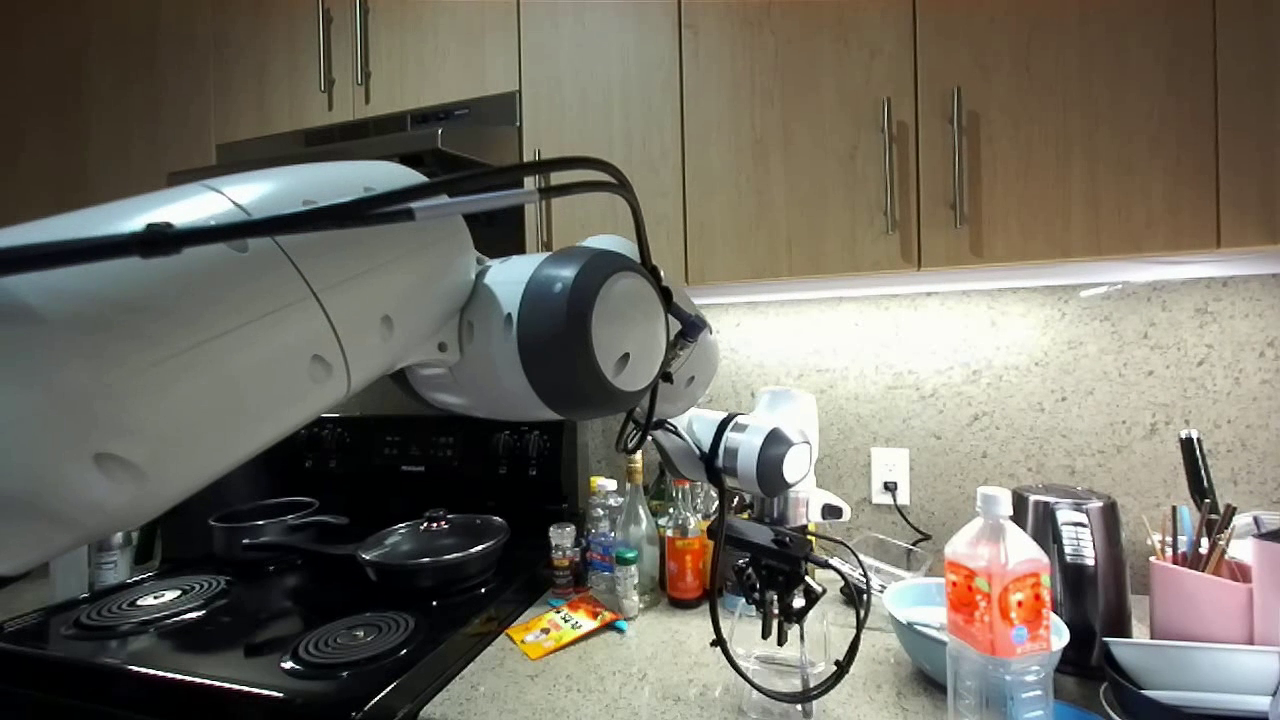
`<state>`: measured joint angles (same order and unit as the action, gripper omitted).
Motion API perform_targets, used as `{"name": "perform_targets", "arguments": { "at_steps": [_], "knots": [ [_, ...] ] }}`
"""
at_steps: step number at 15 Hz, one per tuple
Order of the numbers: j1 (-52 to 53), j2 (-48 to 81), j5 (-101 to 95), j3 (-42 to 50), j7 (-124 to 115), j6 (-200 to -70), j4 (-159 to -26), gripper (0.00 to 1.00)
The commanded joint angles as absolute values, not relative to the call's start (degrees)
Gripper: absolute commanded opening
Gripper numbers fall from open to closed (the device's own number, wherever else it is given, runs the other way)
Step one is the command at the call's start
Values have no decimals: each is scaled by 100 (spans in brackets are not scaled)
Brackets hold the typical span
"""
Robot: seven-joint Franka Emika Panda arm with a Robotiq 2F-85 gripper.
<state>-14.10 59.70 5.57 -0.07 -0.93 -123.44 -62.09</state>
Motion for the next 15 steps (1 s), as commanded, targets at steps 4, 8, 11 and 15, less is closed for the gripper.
{"name": "perform_targets", "arguments": {
  "at_steps": [4,8,11,15],
  "knots": [
    [-1368,5991,637,54,-52,-12317,-6190,48],
    [-1095,6169,410,414,-419,-13348,-6101,68],
    [-1005,6267,422,543,-583,-13814,-6063,86],
    [-909,6268,375,690,-773,-13687,-6103,100]
  ]
}}
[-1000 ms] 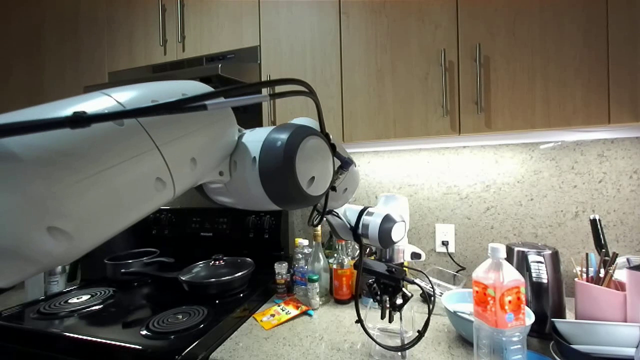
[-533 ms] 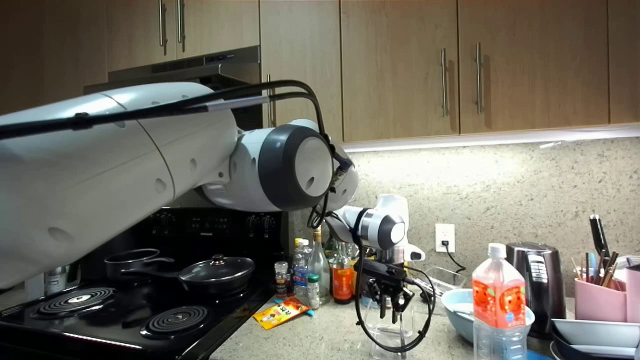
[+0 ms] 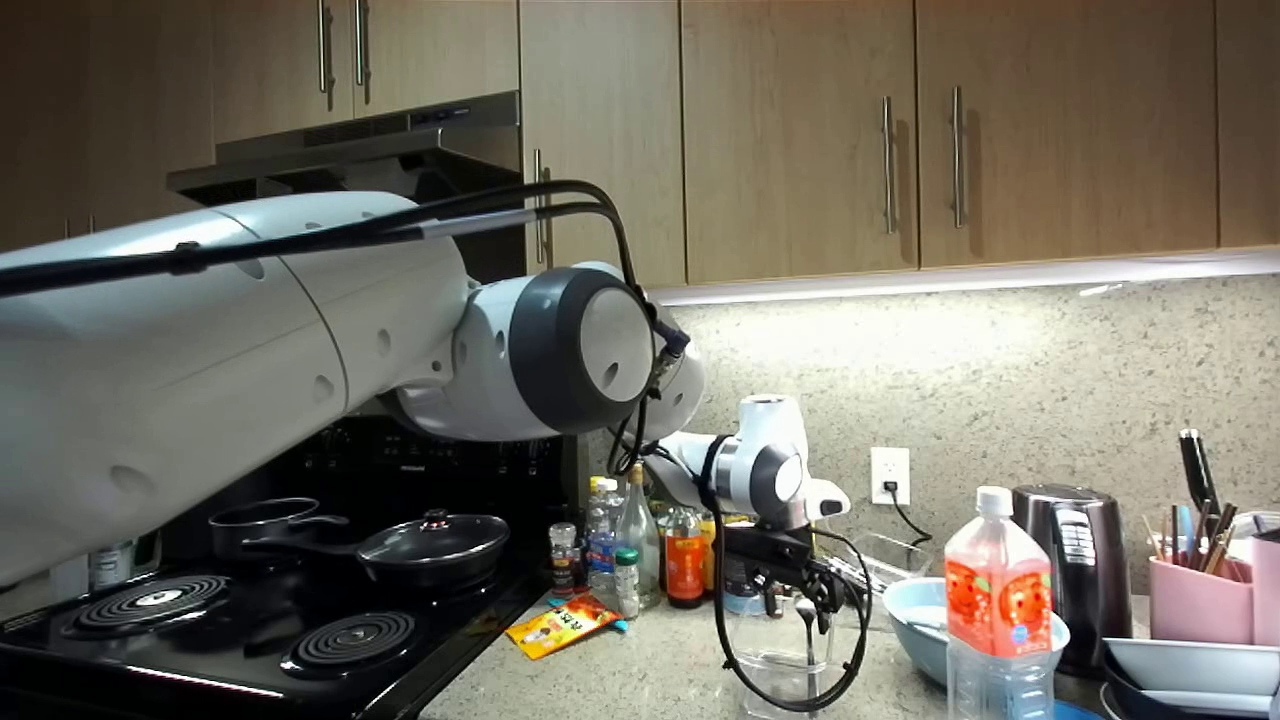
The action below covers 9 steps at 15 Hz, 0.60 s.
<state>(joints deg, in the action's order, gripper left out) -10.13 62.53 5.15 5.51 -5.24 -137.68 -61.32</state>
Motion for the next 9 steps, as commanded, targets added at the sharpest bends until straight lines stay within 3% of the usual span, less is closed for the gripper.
{"name": "perform_targets", "arguments": {
  "at_steps": [1,2,9],
  "knots": [
    [-1034,6285,472,540,-552,-13741,-6095,94],
    [-1022,6295,464,560,-569,-13738,-6095,100],
    [-985,6296,455,588,-597,-13738,-6095,100]
  ]
}}
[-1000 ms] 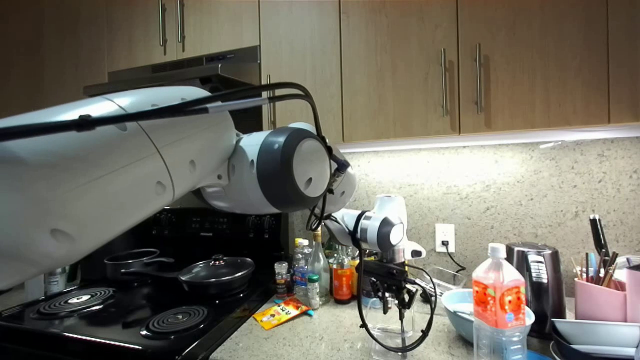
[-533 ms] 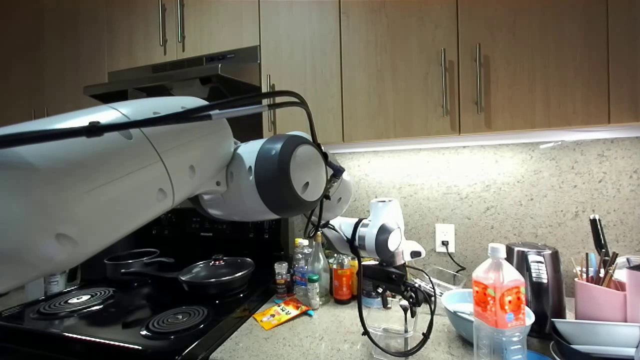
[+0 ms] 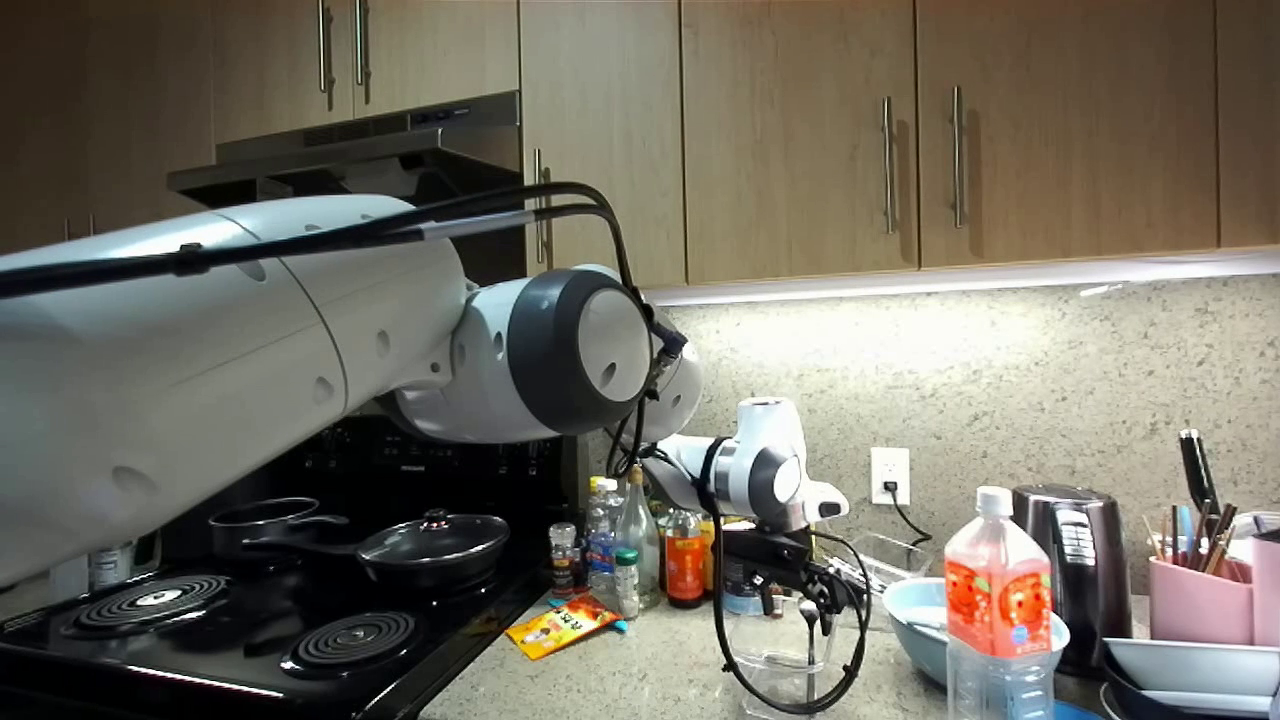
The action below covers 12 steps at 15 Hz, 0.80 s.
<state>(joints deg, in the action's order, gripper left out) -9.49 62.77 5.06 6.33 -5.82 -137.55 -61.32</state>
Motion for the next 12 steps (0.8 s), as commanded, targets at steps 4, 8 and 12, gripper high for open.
{"name": "perform_targets", "arguments": {
  "at_steps": [4,8,12],
  "knots": [
    [-1046,6345,442,561,-468,-13615,-5968,100],
    [-1294,6279,506,474,-213,-13390,-5839,100],
    [-1562,6161,581,540,-184,-13263,-5761,100]
  ]
}}
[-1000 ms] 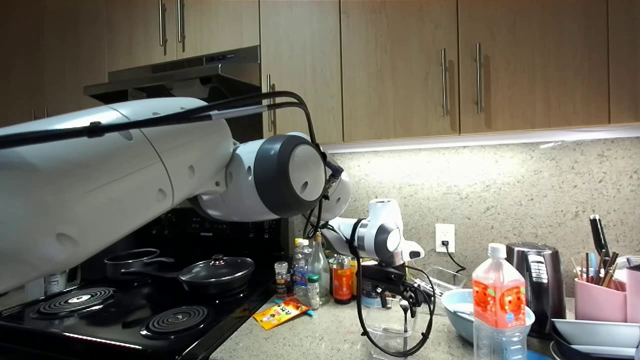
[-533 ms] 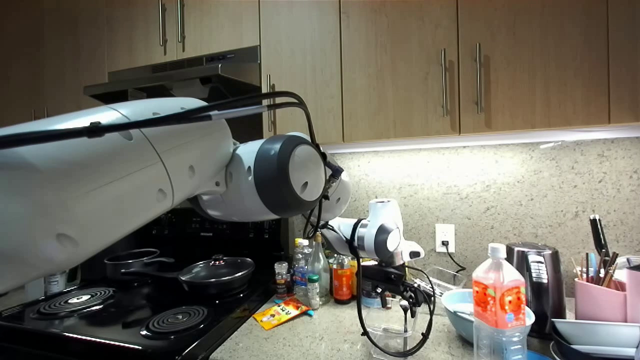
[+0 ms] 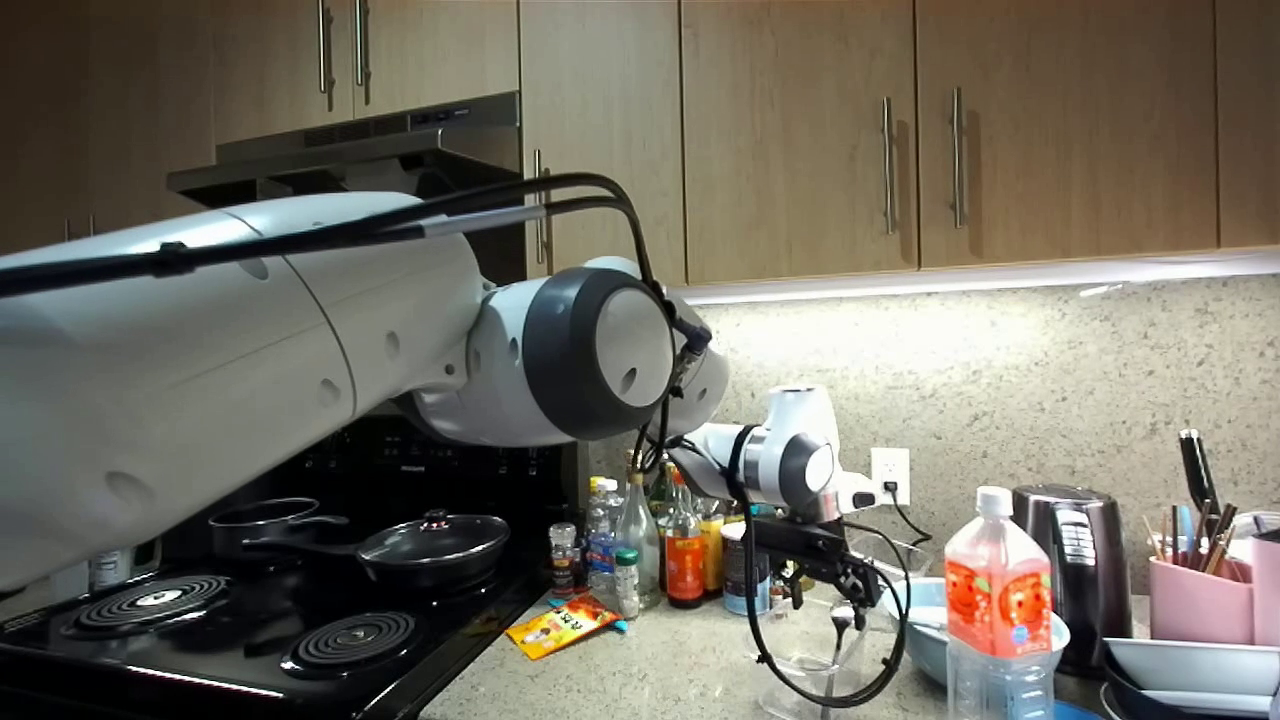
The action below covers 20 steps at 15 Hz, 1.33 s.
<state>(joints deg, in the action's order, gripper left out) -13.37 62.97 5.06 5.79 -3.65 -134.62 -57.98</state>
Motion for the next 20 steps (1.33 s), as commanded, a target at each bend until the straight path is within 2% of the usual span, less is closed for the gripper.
{"name": "perform_targets", "arguments": {
  "at_steps": [1,9,12,20],
  "knots": [
    [-1635,6159,595,540,-213,-13242,-5715,100],
    [-1816,6272,519,608,-369,-13321,-5492,100],
    [-1538,6319,369,866,-753,-13728,-5503,100],
    [-1210,6521,420,1226,-1342,-13643,-5368,100]
  ]
}}
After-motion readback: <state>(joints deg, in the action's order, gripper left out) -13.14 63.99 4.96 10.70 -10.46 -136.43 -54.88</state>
